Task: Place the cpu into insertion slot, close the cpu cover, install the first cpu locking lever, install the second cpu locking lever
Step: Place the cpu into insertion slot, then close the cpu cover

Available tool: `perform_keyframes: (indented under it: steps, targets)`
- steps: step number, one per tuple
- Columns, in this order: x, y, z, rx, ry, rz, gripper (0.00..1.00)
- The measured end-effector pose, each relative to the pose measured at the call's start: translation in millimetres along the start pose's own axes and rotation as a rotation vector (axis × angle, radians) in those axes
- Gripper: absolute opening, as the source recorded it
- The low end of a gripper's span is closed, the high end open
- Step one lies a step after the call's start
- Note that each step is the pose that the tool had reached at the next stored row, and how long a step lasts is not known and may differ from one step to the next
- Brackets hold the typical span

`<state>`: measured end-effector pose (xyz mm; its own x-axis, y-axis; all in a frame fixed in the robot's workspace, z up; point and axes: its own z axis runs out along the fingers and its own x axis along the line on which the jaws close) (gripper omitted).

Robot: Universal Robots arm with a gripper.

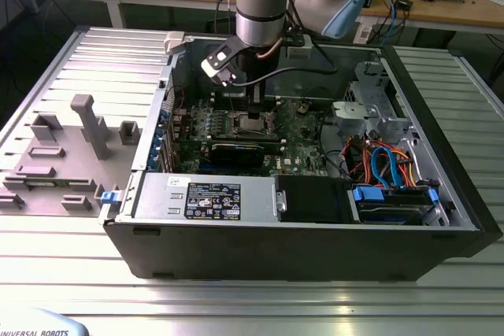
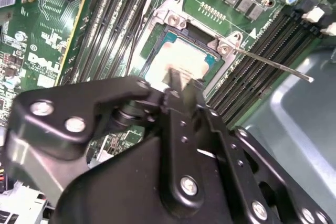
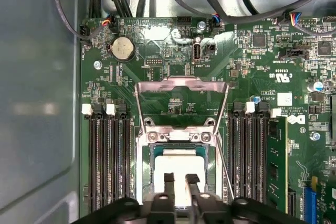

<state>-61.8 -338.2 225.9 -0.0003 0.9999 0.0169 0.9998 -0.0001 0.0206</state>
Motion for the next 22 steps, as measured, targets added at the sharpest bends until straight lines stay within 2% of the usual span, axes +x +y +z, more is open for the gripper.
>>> perform_keyframes:
  steps: [2,22]
  targets:
    - [0.0,0.0,0.0,0.0001,0.0000,0.000,0.11]
    - [0.0,0.0,-0.1,0.0001,0.0012,0.000,0.11]
